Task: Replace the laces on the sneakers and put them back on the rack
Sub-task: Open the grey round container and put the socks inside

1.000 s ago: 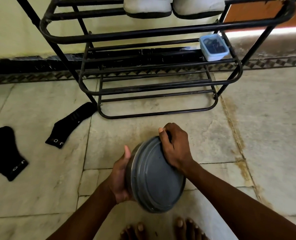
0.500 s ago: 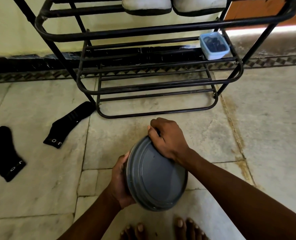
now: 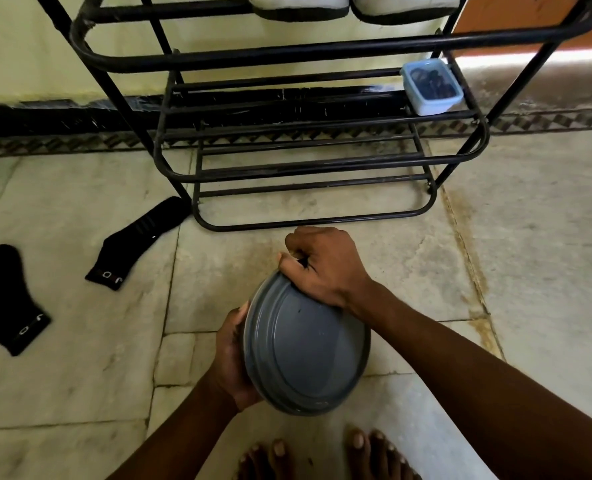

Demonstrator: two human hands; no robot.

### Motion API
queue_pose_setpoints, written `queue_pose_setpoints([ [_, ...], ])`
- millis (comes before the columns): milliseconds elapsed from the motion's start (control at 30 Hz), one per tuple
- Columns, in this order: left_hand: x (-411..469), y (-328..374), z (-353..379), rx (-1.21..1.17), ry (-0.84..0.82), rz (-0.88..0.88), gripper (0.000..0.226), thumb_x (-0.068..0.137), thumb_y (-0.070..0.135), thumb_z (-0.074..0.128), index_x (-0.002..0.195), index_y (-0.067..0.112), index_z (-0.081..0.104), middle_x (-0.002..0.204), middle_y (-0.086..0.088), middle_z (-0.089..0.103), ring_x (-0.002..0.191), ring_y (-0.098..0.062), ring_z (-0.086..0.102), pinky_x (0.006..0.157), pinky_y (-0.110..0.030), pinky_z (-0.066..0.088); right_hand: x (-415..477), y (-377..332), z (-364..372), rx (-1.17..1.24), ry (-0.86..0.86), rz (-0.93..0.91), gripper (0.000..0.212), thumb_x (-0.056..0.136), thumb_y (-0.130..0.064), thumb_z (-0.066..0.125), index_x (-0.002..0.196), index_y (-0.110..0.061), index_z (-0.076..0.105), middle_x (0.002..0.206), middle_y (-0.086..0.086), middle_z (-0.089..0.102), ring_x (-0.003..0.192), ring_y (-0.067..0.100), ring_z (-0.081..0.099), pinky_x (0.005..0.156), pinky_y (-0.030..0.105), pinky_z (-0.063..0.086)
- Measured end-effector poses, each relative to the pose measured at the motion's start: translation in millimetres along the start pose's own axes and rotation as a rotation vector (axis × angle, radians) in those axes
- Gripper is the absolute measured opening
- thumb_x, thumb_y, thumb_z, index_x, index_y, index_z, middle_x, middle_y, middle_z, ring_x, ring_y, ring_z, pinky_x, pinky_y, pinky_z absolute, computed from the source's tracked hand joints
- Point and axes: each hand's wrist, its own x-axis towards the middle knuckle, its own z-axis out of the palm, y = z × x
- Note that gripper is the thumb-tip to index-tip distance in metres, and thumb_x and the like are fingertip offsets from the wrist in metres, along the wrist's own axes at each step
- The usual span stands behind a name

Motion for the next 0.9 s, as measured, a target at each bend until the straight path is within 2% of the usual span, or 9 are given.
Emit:
queue_pose_setpoints([
  [67, 0.2, -0.4, -2.4, 0.017, 0.016, 0.01, 0.047, 0.084, 0.041, 0.044, 0.079, 0.018, 0.085, 0.085, -0.008, 0.079, 0.073, -0.023, 0.077, 0.058, -0.034, 0.061, -0.9, -1.3, 1.6, -0.007, 0.01, -0.025, 0.039, 0.087, -0.05, 0.046, 0.059, -0.024, 0.036, 0.057, -0.007, 0.037, 0.053, 0.011, 0.039, 0.053, 0.027, 0.026],
  [133, 2.0, -1.2, -9.2, 0.013, 0.064, 0.01, 0.051, 0.086, 0.042, 0.04, 0.083, 0.018, 0.085, 0.088, -0.008, 0.079, 0.076, -0.023, 0.077, 0.061, -0.034, 0.062, -2.8, -3.1, 3.3, 0.009, 0.041, -0.043, 0.042, 0.088, -0.052, 0.047, 0.058, -0.024, 0.039, 0.057, -0.007, 0.04, 0.052, 0.012, 0.04, 0.051, 0.029, 0.032],
  [167, 1.4, -1.7, -11.7, 0.016, 0.056, -0.01, 0.047, 0.083, 0.045, 0.047, 0.083, 0.018, 0.085, 0.089, -0.009, 0.079, 0.076, -0.024, 0.077, 0.06, -0.035, 0.062, -3.6, -3.6, 3.4, 0.019, 0.063, -0.046, 0.044, 0.089, -0.054, 0.048, 0.059, -0.024, 0.04, 0.057, -0.007, 0.041, 0.053, 0.011, 0.04, 0.05, 0.031, 0.035],
  [233, 0.4, 0.3, -15.7, 0.041, -0.031, -0.035, 0.041, 0.068, 0.051, 0.075, 0.089, 0.017, 0.085, 0.095, -0.011, 0.079, 0.081, -0.026, 0.077, 0.062, -0.037, 0.062, -4.8, -4.3, 2.1, 0.033, 0.102, -0.066, 0.049, 0.089, -0.062, 0.052, 0.061, -0.022, 0.042, 0.059, -0.008, 0.042, 0.055, 0.011, 0.04, 0.051, 0.033, 0.038],
  [300, 1.2, 3.2, -17.4, 0.089, -0.058, -0.003, 0.064, 0.048, 0.052, 0.094, 0.099, 0.015, 0.084, 0.103, -0.013, 0.078, 0.088, -0.028, 0.076, 0.069, -0.039, 0.063, -6.5, -5.1, -0.9, 0.042, 0.122, -0.109, 0.056, 0.084, -0.071, 0.054, 0.065, -0.02, 0.043, 0.063, -0.007, 0.043, 0.058, 0.012, 0.04, 0.053, 0.033, 0.036],
  [400, 4.9, 3.2, -21.6, 0.127, -0.084, -0.017, 0.071, 0.051, 0.053, 0.094, 0.109, 0.014, 0.081, 0.112, -0.015, 0.076, 0.097, -0.03, 0.075, 0.076, -0.04, 0.062, -8.7, -4.3, -8.1, 0.089, 0.089, -0.163, 0.061, 0.077, -0.076, 0.06, 0.067, -0.019, 0.041, 0.065, -0.007, 0.04, 0.059, 0.012, 0.038, 0.053, 0.031, 0.032],
  [600, 9.5, -0.6, -15.6, 0.137, -0.086, -0.057, 0.074, 0.046, 0.052, 0.096, 0.106, 0.011, 0.081, 0.11, -0.016, 0.076, 0.096, -0.029, 0.075, 0.076, -0.039, 0.062, -3.7, 3.7, -15.5, 0.047, -0.01, -0.197, 0.07, 0.067, -0.085, 0.059, 0.065, -0.018, 0.042, 0.063, -0.007, 0.042, 0.056, 0.012, 0.038, 0.052, 0.032, 0.035],
  [900, 10.6, 1.1, -23.0, 0.178, -0.11, -0.052, 0.073, 0.048, 0.054, 0.095, 0.106, 0.013, 0.081, 0.11, -0.015, 0.076, 0.096, -0.028, 0.075, 0.076, -0.037, 0.061, -6.6, 6.3, -8.4, 0.059, 0.102, -0.269, 0.074, 0.061, -0.086, 0.065, 0.062, -0.017, 0.04, 0.06, -0.007, 0.038, 0.053, 0.013, 0.034, 0.047, 0.034, 0.033],
])
